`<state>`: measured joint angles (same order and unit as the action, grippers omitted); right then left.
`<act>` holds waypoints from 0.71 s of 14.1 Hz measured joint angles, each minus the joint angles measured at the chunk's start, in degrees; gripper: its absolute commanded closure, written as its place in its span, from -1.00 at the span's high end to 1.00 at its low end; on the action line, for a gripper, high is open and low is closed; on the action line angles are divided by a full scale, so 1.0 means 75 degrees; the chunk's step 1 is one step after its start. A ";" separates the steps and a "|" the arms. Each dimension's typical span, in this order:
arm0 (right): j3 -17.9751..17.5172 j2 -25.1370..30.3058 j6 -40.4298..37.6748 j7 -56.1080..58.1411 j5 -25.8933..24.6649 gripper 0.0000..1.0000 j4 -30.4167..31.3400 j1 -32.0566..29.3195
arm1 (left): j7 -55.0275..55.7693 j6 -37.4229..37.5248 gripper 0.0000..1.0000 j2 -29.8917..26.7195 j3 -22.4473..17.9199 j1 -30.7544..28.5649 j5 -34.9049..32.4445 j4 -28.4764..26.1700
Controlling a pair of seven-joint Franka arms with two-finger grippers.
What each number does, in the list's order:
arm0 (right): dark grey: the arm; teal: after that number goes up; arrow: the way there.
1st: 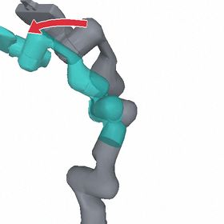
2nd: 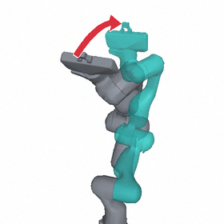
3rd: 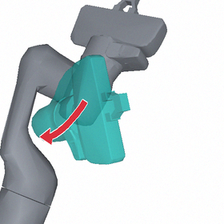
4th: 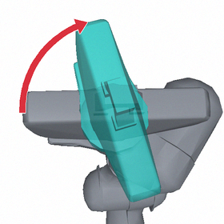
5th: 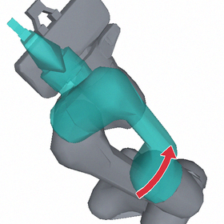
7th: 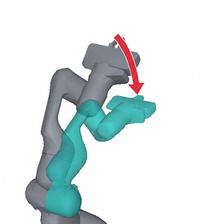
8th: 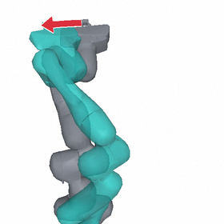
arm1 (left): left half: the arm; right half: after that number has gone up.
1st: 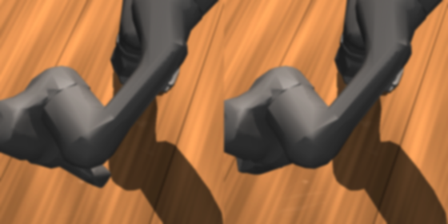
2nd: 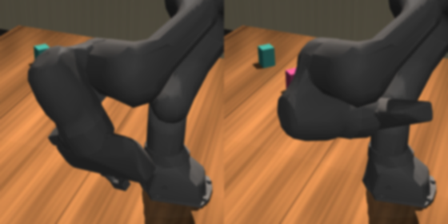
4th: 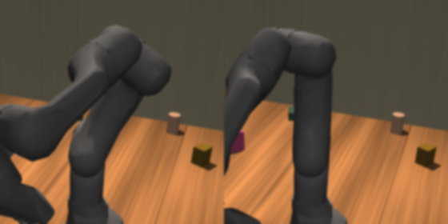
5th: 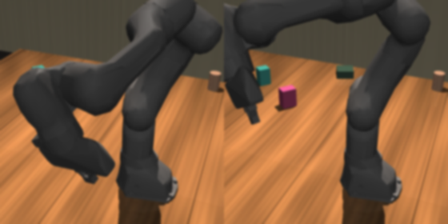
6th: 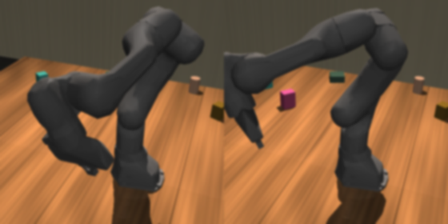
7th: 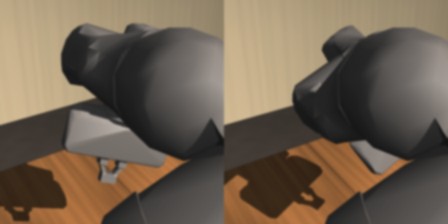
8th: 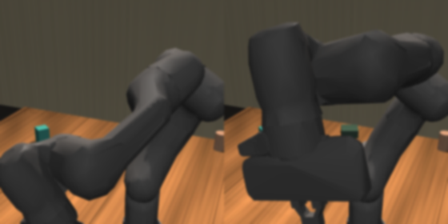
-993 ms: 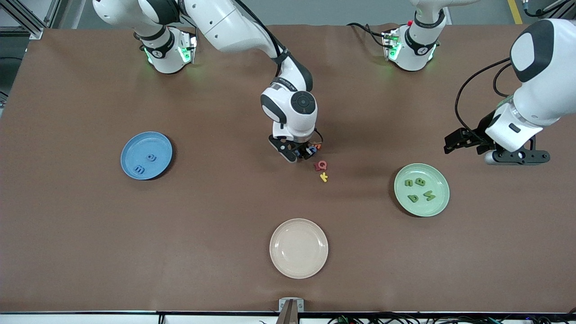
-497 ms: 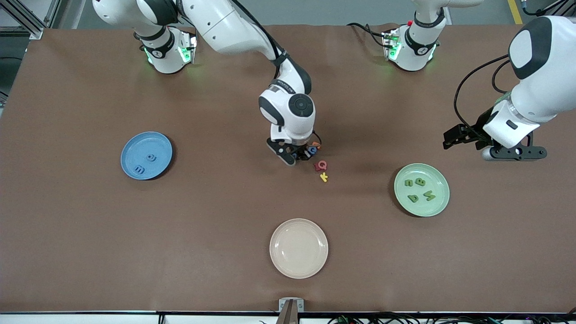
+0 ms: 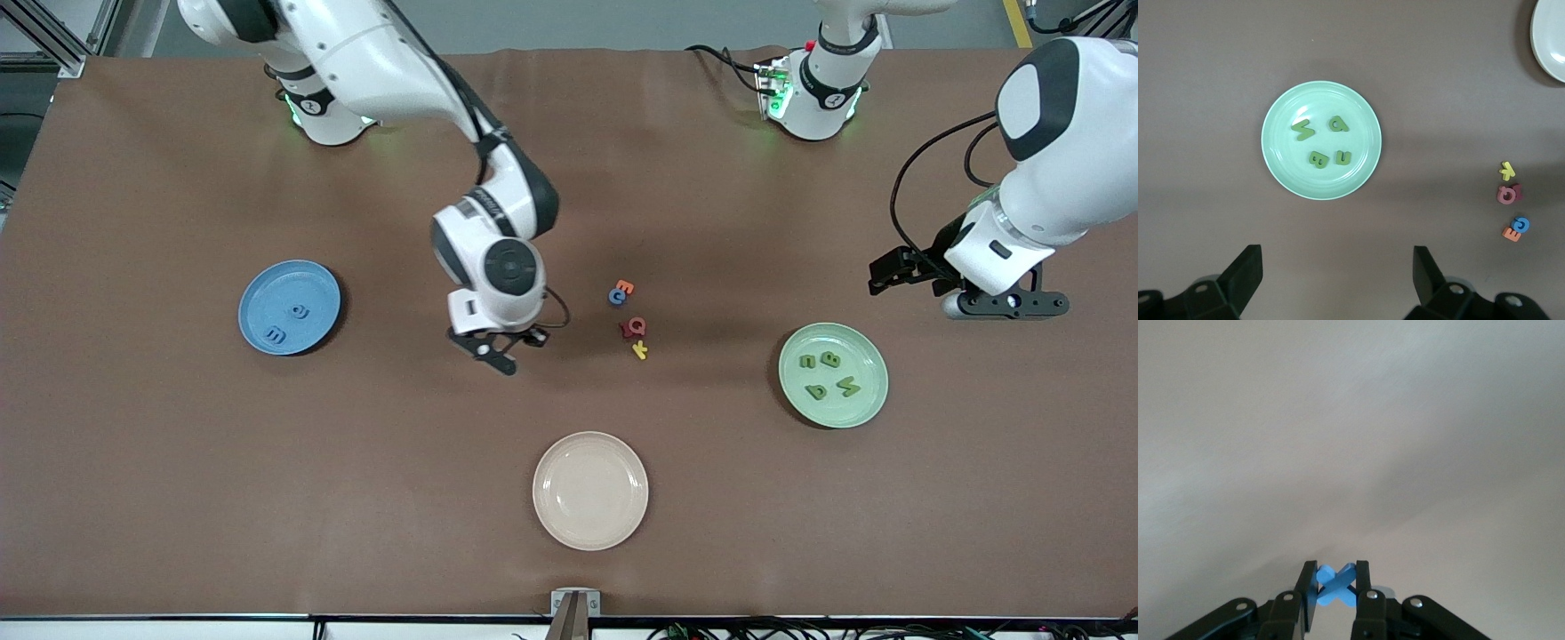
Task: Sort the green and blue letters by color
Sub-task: 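Carry the blue x to the blue plate with the right gripper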
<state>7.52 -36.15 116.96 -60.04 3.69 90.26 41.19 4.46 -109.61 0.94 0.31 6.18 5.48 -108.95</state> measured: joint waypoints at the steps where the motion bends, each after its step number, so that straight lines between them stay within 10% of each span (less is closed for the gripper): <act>1: 0.0009 0.0488 0.0070 0.0643 -0.0003 -1.00 0.0622 -0.0269 | 0.0001 -0.0002 0.99 0.0018 0.0001 0.0002 0.0000 0.0000; 10: 0.0030 0.3465 0.2450 0.5825 -0.0247 -1.00 0.5532 -0.2907 | -0.0003 -0.0021 0.99 -0.0094 -0.0053 -0.0051 0.0000 0.0075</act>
<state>7.75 -10.16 135.33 -16.35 1.84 131.76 19.39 4.43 -109.77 0.24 -0.09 5.80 5.48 -108.39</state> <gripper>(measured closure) 0.731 0.004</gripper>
